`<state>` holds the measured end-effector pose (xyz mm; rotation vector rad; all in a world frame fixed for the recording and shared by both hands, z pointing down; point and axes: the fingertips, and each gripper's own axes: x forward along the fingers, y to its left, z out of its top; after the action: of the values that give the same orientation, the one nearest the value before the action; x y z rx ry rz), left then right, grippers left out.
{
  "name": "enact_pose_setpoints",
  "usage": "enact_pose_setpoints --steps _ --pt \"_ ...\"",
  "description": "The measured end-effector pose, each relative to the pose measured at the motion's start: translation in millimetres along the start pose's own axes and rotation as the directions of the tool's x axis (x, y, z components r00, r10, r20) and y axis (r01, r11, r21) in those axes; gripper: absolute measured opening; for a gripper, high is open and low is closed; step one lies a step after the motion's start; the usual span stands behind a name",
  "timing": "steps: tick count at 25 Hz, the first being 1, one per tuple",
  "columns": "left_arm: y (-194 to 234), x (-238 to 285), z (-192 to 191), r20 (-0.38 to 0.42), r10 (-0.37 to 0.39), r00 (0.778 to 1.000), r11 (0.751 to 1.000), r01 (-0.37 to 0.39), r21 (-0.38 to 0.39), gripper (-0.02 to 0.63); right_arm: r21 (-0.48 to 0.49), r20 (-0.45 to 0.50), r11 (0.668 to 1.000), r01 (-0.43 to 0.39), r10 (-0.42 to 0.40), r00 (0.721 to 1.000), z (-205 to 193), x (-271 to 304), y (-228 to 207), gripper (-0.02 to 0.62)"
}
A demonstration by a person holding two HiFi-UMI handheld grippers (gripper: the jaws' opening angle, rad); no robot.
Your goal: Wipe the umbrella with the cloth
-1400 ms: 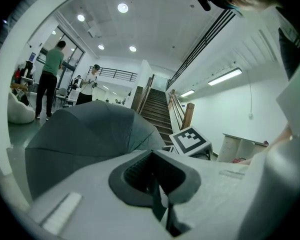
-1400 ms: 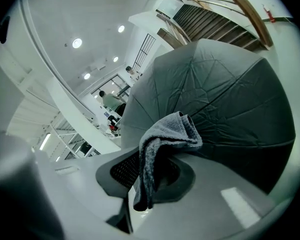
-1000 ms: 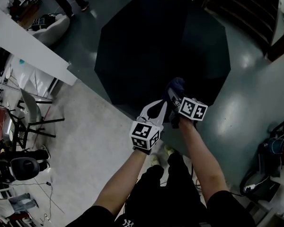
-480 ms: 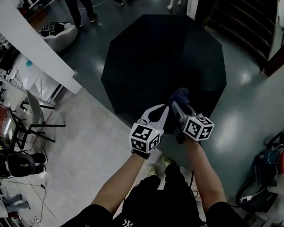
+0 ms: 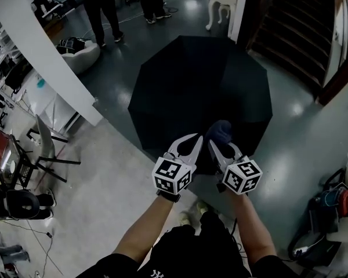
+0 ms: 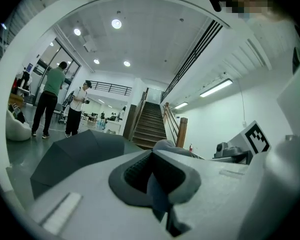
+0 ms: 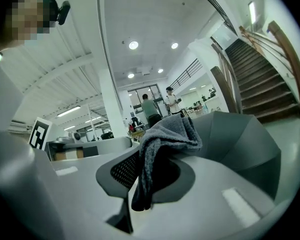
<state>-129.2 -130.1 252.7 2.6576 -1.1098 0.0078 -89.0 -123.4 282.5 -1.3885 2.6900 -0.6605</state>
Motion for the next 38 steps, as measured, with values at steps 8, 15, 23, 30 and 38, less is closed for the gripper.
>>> enact_pose_setpoints --steps 8,15,23,30,38 --pt "-27 -29 31 0.02 -0.071 0.997 0.997 0.071 -0.007 0.002 -0.098 0.04 0.995 -0.005 0.009 0.999 32 -24 39 0.08" --pt "-37 -51 64 0.055 -0.061 0.997 0.998 0.059 0.036 0.002 -0.139 0.073 0.99 -0.003 0.013 0.997 56 -40 64 0.08" --pt "-37 -67 77 0.064 -0.058 0.996 0.998 0.056 0.04 0.002 -0.156 0.08 0.988 -0.022 0.034 0.996 69 -46 85 0.08" --pt "-39 -81 93 0.088 -0.056 0.995 0.996 0.05 0.067 0.002 -0.187 0.09 0.982 -0.025 0.043 0.995 77 -48 100 0.077" --pt "-41 -88 91 0.086 -0.055 0.995 0.996 0.049 0.069 0.002 -0.208 0.069 0.978 -0.026 0.042 0.997 73 -47 109 0.075"
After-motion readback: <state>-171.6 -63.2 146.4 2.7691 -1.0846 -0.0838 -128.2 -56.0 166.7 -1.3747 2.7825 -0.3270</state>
